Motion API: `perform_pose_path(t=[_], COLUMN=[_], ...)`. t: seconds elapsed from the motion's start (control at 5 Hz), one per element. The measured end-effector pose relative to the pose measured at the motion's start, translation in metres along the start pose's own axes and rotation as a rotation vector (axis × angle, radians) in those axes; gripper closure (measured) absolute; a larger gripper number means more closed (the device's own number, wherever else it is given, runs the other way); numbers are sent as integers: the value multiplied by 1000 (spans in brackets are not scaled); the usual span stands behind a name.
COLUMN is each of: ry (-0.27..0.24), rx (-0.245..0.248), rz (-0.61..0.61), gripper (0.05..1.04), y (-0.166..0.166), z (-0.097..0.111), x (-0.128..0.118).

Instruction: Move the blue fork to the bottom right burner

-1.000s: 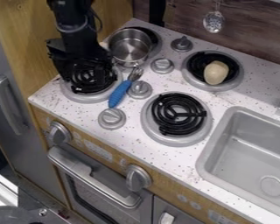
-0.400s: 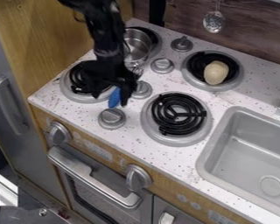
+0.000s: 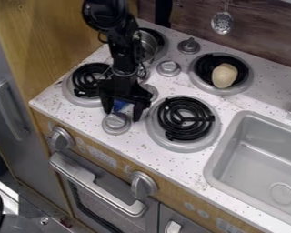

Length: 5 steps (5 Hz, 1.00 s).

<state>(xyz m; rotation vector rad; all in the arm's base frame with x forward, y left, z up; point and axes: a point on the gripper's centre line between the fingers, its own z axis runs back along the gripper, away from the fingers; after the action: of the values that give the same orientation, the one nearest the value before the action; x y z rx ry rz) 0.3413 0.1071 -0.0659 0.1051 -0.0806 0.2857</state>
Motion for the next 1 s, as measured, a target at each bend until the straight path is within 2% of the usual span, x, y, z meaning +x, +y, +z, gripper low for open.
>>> perform_pose_path(t=[0.4,0.8,1.0], ry=[-42,-6,-5], rx=[-22,-9,2], rz=[81,54,55], gripper=[87,118,332], y=[2,5,7], z=[-5,-6,-7], x=[24,30,30])
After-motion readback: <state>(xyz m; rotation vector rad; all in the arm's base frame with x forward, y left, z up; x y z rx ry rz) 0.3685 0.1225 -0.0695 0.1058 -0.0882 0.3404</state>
